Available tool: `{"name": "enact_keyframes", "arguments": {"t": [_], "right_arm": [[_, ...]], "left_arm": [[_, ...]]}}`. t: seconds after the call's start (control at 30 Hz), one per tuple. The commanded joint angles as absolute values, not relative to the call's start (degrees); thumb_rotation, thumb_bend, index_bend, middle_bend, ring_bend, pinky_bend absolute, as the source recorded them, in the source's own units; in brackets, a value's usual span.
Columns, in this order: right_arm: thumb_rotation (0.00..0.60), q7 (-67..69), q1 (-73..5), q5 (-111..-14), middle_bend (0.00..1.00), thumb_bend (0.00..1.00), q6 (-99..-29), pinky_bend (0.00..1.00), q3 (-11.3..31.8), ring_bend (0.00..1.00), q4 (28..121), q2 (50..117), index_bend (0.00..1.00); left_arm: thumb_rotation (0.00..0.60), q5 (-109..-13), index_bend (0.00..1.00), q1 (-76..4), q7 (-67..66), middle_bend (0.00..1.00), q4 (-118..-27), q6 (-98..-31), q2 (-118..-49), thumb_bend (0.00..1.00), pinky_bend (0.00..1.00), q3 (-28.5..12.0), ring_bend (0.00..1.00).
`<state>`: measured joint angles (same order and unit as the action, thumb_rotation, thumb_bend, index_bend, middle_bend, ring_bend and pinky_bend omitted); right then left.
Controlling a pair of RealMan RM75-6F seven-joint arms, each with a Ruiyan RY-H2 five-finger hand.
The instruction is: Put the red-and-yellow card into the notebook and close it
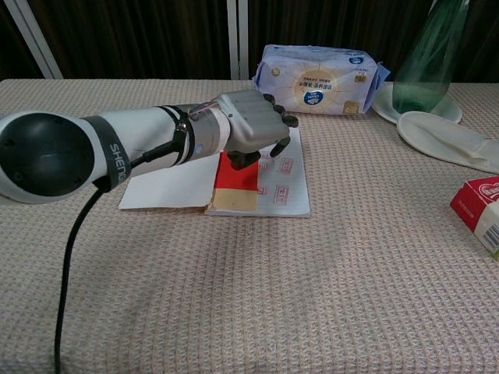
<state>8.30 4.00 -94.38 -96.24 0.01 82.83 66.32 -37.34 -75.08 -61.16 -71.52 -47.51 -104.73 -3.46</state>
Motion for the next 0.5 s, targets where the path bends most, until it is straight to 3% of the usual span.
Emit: {"name": "enact_keyframes", "arguments": {"t": [0.03, 0.5], "right_arm": [[0.6, 8.3, 3.9, -94.4, 0.12, 0.07, -96.2, 0.14, 0.0, 0.01, 82.9, 66.3, 0.13], [0.6, 7.8, 4.0, -95.3, 0.12, 0.07, -96.8, 0.14, -0.3, 0.01, 83.0, 66.6, 0.13]], "left_arm": [[0.6, -37.0, 0.3, -75.1, -61.8, 0.0, -71.1, -47.7, -104.8, 0.57, 0.05, -2.8, 0.0], [0.6, -37.3, 0.29, -72.8, -61.5, 0.0, -76.1, -51.1, -101.6, 0.55, 0.05, -1.4, 0.0]]}}
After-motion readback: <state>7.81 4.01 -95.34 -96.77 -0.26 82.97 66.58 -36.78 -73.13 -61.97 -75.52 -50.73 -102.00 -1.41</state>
